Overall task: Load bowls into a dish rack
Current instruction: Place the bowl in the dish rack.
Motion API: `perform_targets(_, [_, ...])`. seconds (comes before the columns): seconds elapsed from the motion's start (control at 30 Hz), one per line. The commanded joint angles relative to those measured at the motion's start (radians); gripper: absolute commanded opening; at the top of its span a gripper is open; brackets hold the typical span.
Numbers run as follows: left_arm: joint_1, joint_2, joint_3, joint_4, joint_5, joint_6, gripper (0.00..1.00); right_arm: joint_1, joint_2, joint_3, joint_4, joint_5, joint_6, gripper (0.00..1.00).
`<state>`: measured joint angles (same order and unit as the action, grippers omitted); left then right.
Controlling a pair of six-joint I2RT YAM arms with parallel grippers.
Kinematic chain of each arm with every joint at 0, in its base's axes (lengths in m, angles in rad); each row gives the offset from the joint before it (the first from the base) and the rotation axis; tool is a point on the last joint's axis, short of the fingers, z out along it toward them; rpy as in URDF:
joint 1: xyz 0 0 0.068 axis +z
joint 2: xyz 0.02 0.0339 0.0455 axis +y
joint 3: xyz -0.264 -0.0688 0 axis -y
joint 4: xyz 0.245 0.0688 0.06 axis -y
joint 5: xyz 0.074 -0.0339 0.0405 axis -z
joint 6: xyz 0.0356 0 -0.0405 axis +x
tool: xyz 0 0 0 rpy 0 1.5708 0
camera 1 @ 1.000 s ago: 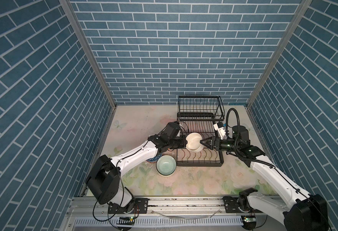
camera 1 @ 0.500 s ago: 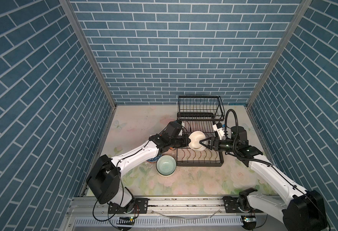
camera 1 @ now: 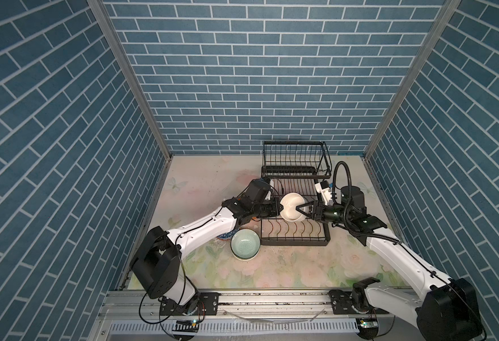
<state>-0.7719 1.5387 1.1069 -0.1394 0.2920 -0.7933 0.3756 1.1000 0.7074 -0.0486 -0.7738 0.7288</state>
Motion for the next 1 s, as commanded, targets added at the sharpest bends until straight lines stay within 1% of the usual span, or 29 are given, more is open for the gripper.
perform_targets(0.0, [-0.008, 0.020, 0.049, 0.058, 0.015, -0.011, 0.00, 0.011, 0.002, -0.016, 0.034, -0.033, -0.022, 0.37])
perform_targets(0.07, [-0.008, 0.026, 0.049, 0.059, 0.016, -0.012, 0.02, 0.011, 0.001, -0.017, 0.032, -0.032, -0.025, 0.35])
perform_targets(0.1, [-0.008, 0.027, 0.049, 0.057, 0.015, -0.013, 0.06, 0.011, 0.002, -0.016, 0.028, -0.027, -0.028, 0.34])
perform_targets(0.17, [-0.007, 0.029, 0.048, 0.054, 0.009, -0.011, 0.12, 0.011, 0.001, -0.014, 0.012, -0.013, -0.041, 0.32])
perform_targets(0.27, [-0.007, 0.028, 0.048, 0.040, 0.001, 0.001, 0.26, 0.011, -0.006, -0.001, -0.041, 0.030, -0.081, 0.29])
perform_targets(0.3, [-0.007, 0.026, 0.051, 0.026, -0.004, 0.010, 0.33, 0.011, -0.009, 0.004, -0.063, 0.048, -0.098, 0.29])
perform_targets(0.37, [-0.007, 0.021, 0.057, -0.004, -0.023, 0.030, 0.36, 0.011, -0.015, 0.015, -0.103, 0.083, -0.129, 0.28])
perform_targets(0.47, [-0.007, 0.008, 0.060, -0.047, -0.056, 0.056, 0.46, 0.011, -0.024, 0.031, -0.166, 0.147, -0.184, 0.26])
perform_targets(0.67, [-0.007, -0.063, 0.068, -0.152, -0.167, 0.116, 0.80, 0.019, -0.032, 0.083, -0.292, 0.291, -0.316, 0.27])
perform_targets(0.7, [-0.007, -0.082, 0.067, -0.175, -0.193, 0.128, 0.89, 0.027, -0.034, 0.095, -0.314, 0.328, -0.343, 0.27])
perform_targets(0.73, [-0.007, -0.099, 0.067, -0.195, -0.217, 0.137, 0.96, 0.032, -0.036, 0.106, -0.330, 0.354, -0.366, 0.27])
perform_targets(0.77, [-0.007, -0.121, 0.064, -0.215, -0.241, 0.150, 1.00, 0.041, -0.037, 0.116, -0.344, 0.383, -0.392, 0.27])
perform_targets(0.97, [-0.006, -0.242, 0.030, -0.325, -0.401, 0.188, 1.00, 0.092, -0.019, 0.155, -0.366, 0.529, -0.448, 0.26])
